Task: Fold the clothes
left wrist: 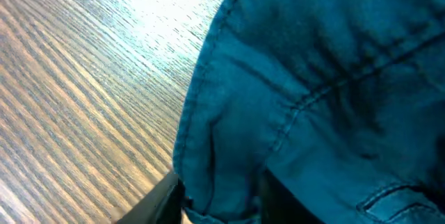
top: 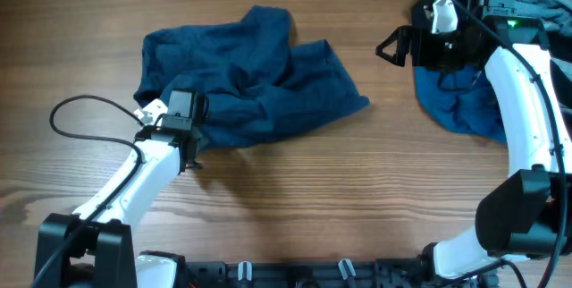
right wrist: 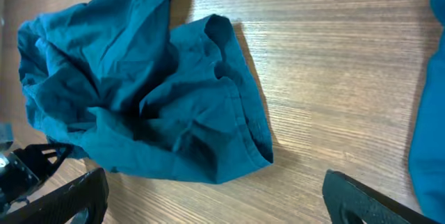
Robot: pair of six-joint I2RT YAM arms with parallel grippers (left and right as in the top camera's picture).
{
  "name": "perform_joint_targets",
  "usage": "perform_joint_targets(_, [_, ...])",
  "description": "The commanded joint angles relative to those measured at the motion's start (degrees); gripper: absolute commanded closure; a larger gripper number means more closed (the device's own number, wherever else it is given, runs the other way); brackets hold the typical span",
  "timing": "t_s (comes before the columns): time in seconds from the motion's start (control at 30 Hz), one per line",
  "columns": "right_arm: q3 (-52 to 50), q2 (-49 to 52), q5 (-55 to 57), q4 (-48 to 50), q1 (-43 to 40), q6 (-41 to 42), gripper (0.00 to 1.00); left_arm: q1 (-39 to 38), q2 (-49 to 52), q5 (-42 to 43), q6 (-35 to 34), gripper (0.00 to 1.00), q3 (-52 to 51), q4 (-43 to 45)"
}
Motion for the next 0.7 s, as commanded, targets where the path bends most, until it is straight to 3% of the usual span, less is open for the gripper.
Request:
perform_joint_targets(0.0, [-0.59,0.52,0.33,-0.63,0.28,-1.03,0.0,0.44,0.55,0.26,-1.11,0.72,-0.59,-0.02])
perform_joint_targets(0.2, [-0.59,0.52,0.31,-1.7,0.31,-1.01,0.01,0.44,0.55,0.52,-1.18,0.78,-0.9,0.13])
perform_joint_targets(0.4, [-0.59,0.52,0.31,-1.92,0.31,-1.01,0.0,0.44,0.55,0.85,-2.4,0.59,-3.5,1.81])
perform_joint_targets(0.5, [-0.59,0.52,0.28,-1.95,0.31,-1.01,0.0,0.44,0.55,0.9,-2.4,0.59,-3.48,3.28])
perform_joint_targets(0.57, [-0.59,0.52,0.31,-2.03,0.31,-1.01,0.01,0.44,0.55,0.9,-2.43,0.7,-3.5,3.74])
perform_joint_targets(0.6, [-0.59,0.52,0.31,-2.08,0.28,-1.01,0.01,0.44,0.55,0.9,-2.4,0.83,-3.48,3.76])
perform_joint_targets(0.67, [-0.59,0.52,0.31,-2.12,0.31,-1.01,0.01,0.44,0.55,0.9,-2.4,0.96,-3.48,3.87])
